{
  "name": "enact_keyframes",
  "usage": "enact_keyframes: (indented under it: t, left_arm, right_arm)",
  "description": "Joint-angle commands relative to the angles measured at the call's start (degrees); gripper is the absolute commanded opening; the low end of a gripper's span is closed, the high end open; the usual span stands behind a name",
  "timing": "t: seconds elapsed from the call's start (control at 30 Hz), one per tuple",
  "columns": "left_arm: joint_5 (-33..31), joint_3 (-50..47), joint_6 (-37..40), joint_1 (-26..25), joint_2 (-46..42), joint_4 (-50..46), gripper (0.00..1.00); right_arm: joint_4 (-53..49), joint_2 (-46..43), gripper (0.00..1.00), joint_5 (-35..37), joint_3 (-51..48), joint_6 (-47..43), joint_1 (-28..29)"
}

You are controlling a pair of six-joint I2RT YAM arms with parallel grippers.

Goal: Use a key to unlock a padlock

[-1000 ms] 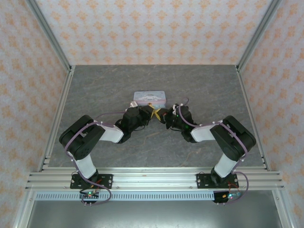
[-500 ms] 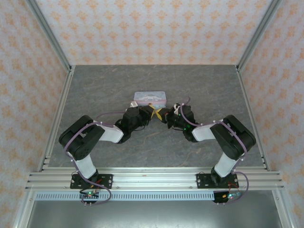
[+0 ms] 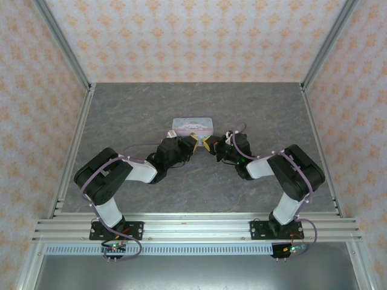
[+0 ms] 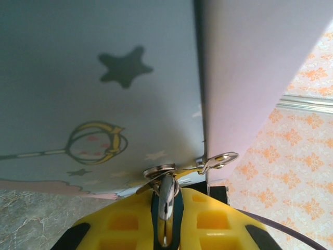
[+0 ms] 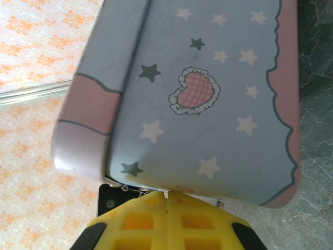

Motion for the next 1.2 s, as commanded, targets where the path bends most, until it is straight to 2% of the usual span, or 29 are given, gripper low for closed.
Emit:
enact_keyframes:
  t: [0.0, 0.67, 1.17]
  left_arm:
    - [6.0, -0.4, 0.7, -2.2, -2.5, 2.0, 0.0]
    - [4.1, 0.1, -1.7, -2.3, -2.1, 2.5, 0.0]
    - [1.1, -1.0, -2.7, -2.2, -3.1, -1.9, 0.0]
  right_arm:
    - [4.3, 0.5, 0.0, 2.9, -0.2, 1.1, -0.6]
    - [2.4, -3.4, 0.0, 10.0, -1.3, 2.4, 5.7]
    - [-6.2, -14.3, 0.0, 14.7, -6.8, -1.1, 5.7]
